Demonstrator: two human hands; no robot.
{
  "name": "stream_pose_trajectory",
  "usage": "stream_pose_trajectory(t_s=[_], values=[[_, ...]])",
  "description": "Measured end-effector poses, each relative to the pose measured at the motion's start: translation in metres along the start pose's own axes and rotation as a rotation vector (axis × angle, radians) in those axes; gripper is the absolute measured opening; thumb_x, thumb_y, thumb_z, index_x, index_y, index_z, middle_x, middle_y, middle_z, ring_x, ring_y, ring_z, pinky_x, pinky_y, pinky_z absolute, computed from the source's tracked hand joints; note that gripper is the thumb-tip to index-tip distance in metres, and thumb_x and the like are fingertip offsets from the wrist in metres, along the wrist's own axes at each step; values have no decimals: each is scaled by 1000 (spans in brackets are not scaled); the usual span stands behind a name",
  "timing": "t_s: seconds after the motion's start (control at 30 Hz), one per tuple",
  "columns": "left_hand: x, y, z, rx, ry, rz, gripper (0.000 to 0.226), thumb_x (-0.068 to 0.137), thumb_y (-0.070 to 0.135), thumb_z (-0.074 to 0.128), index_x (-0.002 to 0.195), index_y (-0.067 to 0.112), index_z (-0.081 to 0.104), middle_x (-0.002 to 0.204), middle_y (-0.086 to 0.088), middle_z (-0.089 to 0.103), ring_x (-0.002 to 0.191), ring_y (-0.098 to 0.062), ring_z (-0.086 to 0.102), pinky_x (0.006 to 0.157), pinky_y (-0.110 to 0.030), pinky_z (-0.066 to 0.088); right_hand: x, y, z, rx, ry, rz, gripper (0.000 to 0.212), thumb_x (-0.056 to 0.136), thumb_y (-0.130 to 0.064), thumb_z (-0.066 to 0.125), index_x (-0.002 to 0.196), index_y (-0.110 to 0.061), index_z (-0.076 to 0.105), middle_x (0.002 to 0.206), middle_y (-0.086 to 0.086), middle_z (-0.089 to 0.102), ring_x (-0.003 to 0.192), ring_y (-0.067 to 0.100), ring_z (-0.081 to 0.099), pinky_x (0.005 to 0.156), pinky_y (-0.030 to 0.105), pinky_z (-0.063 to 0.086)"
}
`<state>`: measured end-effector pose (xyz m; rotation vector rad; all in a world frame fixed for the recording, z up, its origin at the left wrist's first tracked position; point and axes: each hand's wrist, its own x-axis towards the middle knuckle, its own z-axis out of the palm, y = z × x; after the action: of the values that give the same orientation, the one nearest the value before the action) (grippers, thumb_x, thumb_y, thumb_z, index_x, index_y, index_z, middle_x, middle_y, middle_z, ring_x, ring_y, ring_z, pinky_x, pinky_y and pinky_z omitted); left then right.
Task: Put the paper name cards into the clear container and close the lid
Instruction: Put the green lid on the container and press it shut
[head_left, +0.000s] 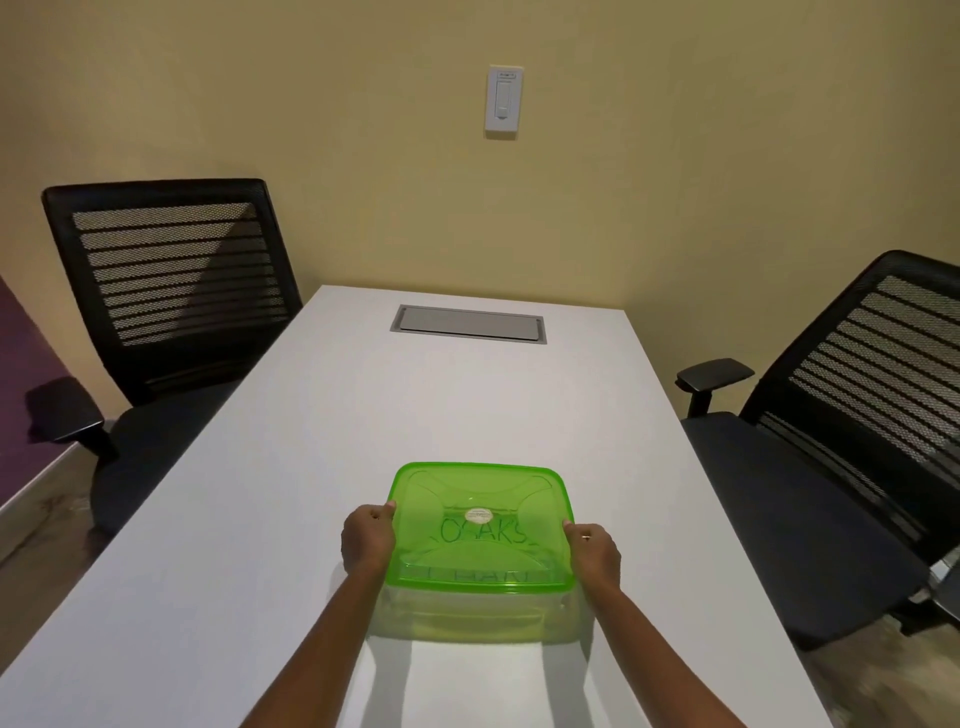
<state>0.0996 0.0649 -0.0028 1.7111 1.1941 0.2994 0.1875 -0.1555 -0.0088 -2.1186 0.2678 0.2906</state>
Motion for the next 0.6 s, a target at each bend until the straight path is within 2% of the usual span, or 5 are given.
stream_pose_trajectory(t_s=[0.13, 0.23, 0.33, 0.47, 0.6], values=[[-16, 0, 5, 246, 50, 97, 35, 99, 22, 39, 124, 5, 56, 130, -21, 52, 118, -37, 52, 94, -43, 45, -8, -6, -1, -244, 5, -129, 35, 95, -18, 47, 127, -2, 49, 131, 22, 48, 122, 36, 49, 99, 39, 41], [-27, -7, 11, 554, 62, 331, 44, 99, 27, 36, 140, 10, 39, 145, -14, 41, 133, -30, 41, 103, -42, 40, -17, -11, 0, -465, 27, -321, 40, 94, -16, 46, 133, -7, 42, 136, 14, 43, 126, 31, 43, 99, 39, 42], [-34, -14, 19, 819, 24, 531, 53, 101, 34, 27, 149, 15, 21, 159, -12, 19, 147, -23, 19, 117, -36, 24, -25, -14, 5, -612, -6, -474, 47, 97, -25, 39, 142, -10, 32, 148, 9, 34, 136, 22, 35, 107, 35, 36], [-49, -15, 31, 921, -148, 635, 58, 100, 41, 24, 152, 20, 10, 162, -10, 3, 150, -24, 4, 122, -39, 10, -38, -10, 17, -788, -100, -578, 54, 100, -35, 29, 148, -13, 20, 159, 7, 17, 147, 16, 16, 118, 35, 21], [-61, -22, 36, 927, -197, 666, 59, 99, 44, 24, 152, 22, 8, 162, -8, 0, 150, -28, 0, 122, -43, 4, -50, 1, 25, -841, -154, -609, 59, 99, -41, 26, 149, -13, 16, 161, 8, 11, 149, 20, 8, 120, 43, 13]])
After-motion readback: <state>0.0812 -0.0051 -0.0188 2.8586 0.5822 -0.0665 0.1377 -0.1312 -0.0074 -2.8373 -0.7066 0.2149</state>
